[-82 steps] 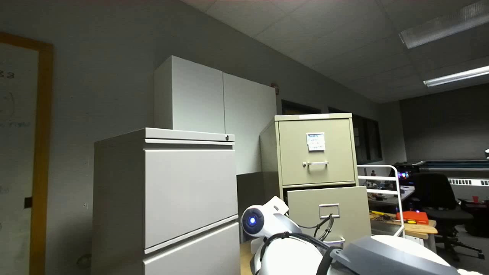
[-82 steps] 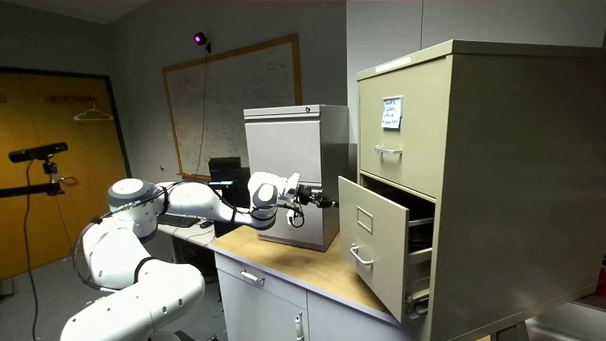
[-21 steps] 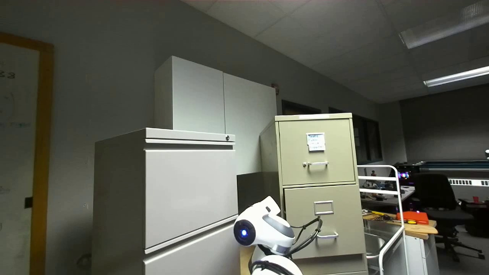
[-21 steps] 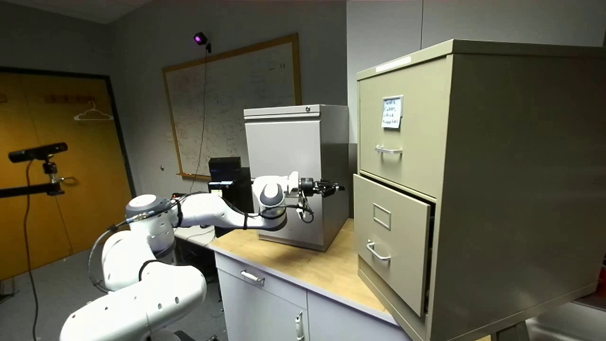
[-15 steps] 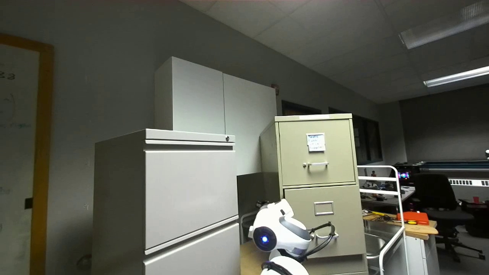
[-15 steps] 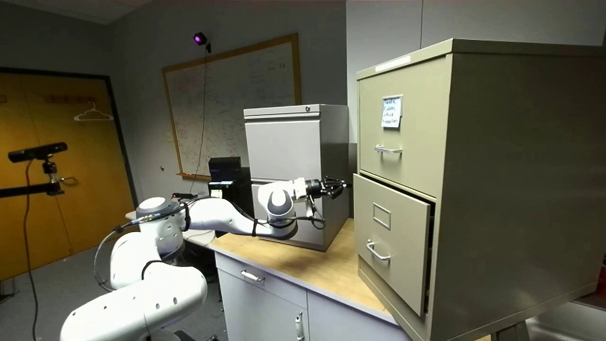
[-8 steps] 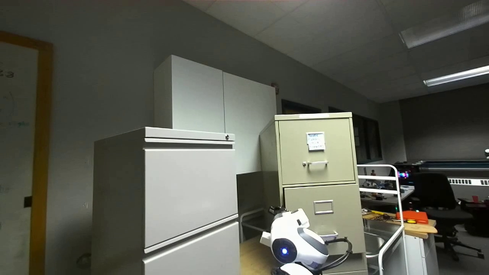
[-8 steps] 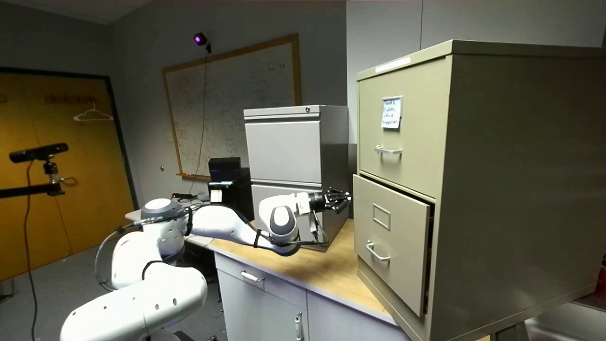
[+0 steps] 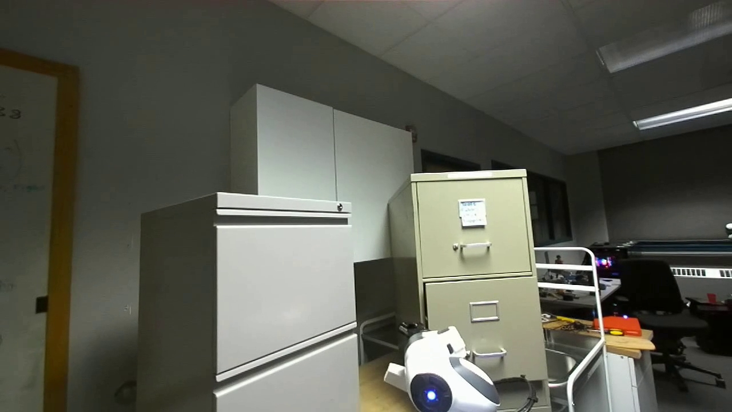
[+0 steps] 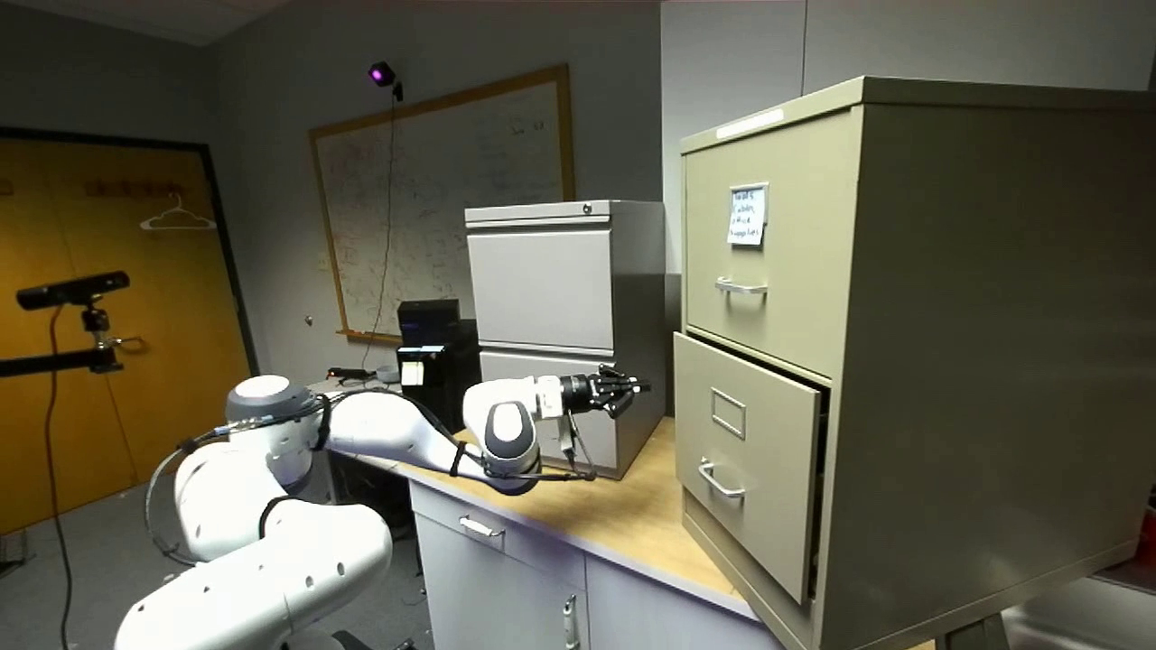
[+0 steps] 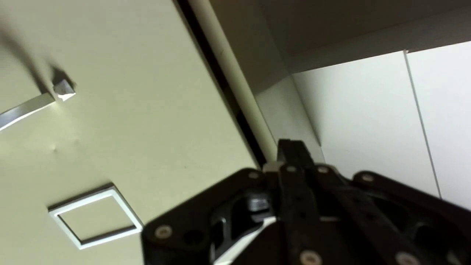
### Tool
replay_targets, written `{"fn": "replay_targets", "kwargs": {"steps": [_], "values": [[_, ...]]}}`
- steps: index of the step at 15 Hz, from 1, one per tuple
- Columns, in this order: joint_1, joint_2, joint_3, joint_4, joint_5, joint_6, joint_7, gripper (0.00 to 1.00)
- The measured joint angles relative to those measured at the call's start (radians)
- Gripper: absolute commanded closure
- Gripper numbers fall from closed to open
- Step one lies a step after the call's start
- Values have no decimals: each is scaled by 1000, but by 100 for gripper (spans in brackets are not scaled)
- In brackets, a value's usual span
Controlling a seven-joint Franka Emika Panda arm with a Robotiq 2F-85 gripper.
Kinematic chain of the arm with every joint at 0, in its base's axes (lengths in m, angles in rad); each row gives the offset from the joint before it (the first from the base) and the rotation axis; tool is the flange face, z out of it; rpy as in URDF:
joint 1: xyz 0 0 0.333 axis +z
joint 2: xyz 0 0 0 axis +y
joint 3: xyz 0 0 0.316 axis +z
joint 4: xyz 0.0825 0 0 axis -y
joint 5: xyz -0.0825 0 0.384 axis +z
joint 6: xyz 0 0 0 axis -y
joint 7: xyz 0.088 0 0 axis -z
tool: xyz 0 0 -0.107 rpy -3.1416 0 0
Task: Close the open drawer
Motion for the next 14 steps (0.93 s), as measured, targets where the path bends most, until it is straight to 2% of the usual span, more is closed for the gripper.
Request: {"fn": "replay_targets", "kwargs": {"steps": [3, 6, 9, 14], "values": [[82, 23, -23, -62, 3, -1, -1, 100], [102, 46, -41, -116, 3, -1, -2, 100], [70, 64, -46, -142, 3, -1, -2, 100], [-27, 82, -46, -122, -1, -1, -2, 100]]}}
